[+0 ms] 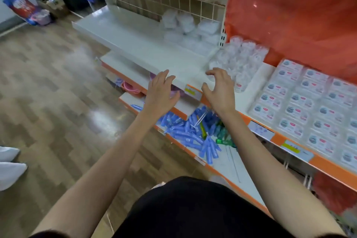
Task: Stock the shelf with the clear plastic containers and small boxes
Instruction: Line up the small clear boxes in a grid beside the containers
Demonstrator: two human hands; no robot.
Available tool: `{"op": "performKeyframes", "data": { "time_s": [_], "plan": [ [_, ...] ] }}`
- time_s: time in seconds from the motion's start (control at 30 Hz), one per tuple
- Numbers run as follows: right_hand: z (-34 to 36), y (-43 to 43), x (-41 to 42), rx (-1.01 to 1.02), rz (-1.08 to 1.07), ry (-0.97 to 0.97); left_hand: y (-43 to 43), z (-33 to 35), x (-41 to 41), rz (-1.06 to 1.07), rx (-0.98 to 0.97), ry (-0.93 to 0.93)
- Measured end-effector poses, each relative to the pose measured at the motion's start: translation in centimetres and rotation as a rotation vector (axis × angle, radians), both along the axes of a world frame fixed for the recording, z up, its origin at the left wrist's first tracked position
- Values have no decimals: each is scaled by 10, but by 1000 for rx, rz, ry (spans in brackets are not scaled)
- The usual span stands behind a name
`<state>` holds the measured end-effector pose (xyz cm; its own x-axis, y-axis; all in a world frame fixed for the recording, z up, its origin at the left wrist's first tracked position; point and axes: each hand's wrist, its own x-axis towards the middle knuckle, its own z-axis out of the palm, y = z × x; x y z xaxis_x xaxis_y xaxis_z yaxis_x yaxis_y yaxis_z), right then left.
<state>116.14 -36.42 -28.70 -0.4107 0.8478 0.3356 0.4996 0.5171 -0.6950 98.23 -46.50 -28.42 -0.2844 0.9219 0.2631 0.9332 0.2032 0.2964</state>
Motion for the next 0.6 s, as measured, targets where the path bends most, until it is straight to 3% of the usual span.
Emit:
{"op": "performKeyframes", "data": {
  "time_s": [0.3, 0.6],
  "plan": [
    [-7, 23, -112, -51, 57, -165, 9, -27, -92, 73, -73, -49],
    [-46, 98, -196, -190, -34, -377, 96, -44, -172, -27, -146, -61]
  ]
}}
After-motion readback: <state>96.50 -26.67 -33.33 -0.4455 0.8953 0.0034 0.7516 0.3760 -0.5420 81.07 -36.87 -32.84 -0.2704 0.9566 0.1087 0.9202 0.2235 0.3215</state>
